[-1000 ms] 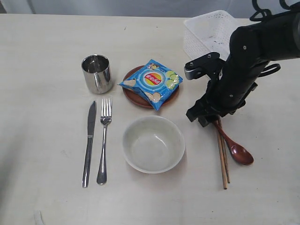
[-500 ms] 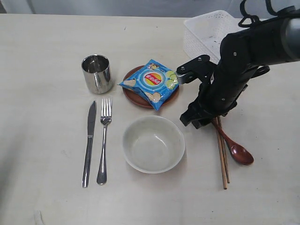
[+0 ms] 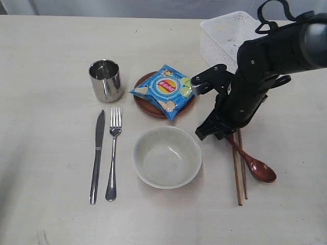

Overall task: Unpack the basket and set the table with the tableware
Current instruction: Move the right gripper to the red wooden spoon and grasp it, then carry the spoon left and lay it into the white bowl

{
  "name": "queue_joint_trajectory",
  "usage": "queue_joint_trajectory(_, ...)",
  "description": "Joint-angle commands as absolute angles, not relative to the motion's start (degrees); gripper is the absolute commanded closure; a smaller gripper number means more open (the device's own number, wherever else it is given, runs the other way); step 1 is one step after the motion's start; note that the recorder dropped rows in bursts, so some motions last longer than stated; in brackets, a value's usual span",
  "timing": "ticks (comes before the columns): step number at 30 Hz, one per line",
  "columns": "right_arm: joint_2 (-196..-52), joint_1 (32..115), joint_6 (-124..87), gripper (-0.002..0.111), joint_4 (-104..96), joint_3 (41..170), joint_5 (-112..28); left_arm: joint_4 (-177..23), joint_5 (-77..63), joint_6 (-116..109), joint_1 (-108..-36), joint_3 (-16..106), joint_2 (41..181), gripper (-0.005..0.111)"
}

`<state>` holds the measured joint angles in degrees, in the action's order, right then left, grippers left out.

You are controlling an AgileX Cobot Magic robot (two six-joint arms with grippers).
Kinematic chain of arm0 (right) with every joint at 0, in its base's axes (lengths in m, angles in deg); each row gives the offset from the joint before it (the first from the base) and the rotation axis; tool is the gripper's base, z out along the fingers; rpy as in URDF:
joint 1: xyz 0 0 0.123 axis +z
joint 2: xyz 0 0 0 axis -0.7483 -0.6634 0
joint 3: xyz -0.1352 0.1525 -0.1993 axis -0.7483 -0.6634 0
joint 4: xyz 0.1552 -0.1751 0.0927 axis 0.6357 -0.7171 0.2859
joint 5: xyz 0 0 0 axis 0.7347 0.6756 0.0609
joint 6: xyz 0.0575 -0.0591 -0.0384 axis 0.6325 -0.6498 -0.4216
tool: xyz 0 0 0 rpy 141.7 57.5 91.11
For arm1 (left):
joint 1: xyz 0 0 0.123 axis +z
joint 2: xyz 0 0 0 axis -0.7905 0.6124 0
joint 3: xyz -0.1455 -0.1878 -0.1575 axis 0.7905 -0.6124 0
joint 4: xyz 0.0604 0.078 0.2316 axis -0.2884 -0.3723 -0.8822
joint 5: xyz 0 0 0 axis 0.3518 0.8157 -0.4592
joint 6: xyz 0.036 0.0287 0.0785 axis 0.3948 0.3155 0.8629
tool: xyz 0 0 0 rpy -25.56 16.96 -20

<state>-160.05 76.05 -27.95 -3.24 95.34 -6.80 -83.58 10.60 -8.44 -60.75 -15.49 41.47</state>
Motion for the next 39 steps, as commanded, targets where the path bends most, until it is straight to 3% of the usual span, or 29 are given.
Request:
queue_joint_trajectory(1,-159.57,75.98,-28.56,0.109,-4.0,95.88,-3.92,-82.89,10.15,-8.64,-60.44,-15.59,41.32,0.107)
queue_joint_trajectory(15,-146.16,75.98,-28.88,0.109,-0.4,99.13,0.12,-82.89,10.15,-8.64,-60.44,-15.59,41.32,0.107)
queue_joint_trajectory(23,-139.65,76.6,-42.49,0.109,24.08,99.13,-1.04,-82.89,10.15,-8.64,-60.44,-15.59,41.32,0.107)
queue_joint_trajectory(34,-141.18,92.77,-52.1,0.109,30.71,99.13,-14.4,-82.89,10.15,-8.64,-60.44,-15.59,41.32,0.107)
queue_joint_trajectory(39,-144.5,96.23,-55.43,0.109,30.71,99.13,-19.26,-82.89,10.15,-8.64,-60.44,-15.59,41.32,0.107)
